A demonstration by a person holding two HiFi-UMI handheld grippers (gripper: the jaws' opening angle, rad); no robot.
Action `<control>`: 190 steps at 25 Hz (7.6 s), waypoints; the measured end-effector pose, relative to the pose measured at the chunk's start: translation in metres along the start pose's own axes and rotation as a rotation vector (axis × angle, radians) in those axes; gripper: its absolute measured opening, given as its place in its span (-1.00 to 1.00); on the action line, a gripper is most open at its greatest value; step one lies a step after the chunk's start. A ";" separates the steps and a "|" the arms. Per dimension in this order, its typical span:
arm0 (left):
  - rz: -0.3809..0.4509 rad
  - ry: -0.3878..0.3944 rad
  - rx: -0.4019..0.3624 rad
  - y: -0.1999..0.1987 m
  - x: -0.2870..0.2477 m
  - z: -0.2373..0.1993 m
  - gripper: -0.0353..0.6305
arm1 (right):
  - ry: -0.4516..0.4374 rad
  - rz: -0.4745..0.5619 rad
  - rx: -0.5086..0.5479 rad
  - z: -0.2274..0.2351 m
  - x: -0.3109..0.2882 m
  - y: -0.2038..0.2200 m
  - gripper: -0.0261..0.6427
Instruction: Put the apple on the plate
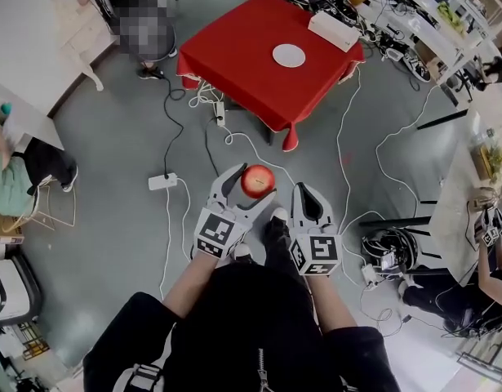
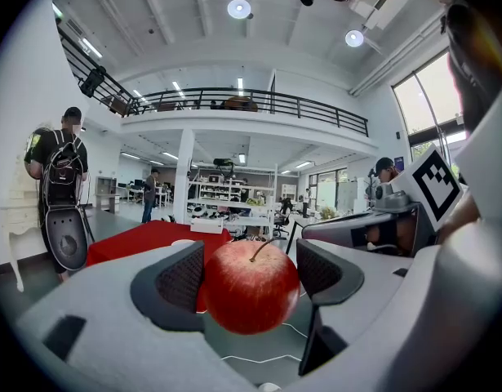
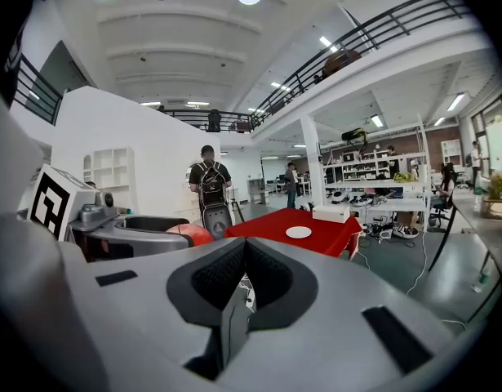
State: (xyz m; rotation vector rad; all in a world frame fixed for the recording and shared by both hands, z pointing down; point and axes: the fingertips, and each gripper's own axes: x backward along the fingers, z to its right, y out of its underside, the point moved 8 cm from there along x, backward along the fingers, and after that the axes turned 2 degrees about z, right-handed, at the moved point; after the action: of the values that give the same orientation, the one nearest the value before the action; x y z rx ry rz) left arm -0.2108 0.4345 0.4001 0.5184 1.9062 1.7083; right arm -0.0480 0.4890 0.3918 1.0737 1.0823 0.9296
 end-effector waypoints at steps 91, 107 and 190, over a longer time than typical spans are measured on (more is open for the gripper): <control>-0.072 0.033 0.011 -0.025 -0.508 -0.344 0.18 | -0.068 -0.166 -0.030 0.295 -0.499 -0.102 -0.89; -0.076 0.024 0.009 0.028 -0.550 -0.364 0.18 | -0.068 -0.193 -0.068 0.313 -0.510 -0.079 -0.89; -0.145 -0.100 0.006 0.033 -0.532 -0.370 -0.88 | -0.176 -0.260 -0.072 0.298 -0.509 -0.084 -0.89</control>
State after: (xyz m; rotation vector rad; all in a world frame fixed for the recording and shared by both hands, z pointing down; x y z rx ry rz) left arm -0.0187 -0.1724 0.5247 0.4472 1.8328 1.5560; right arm 0.1324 -0.0757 0.4534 0.9125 1.0064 0.6494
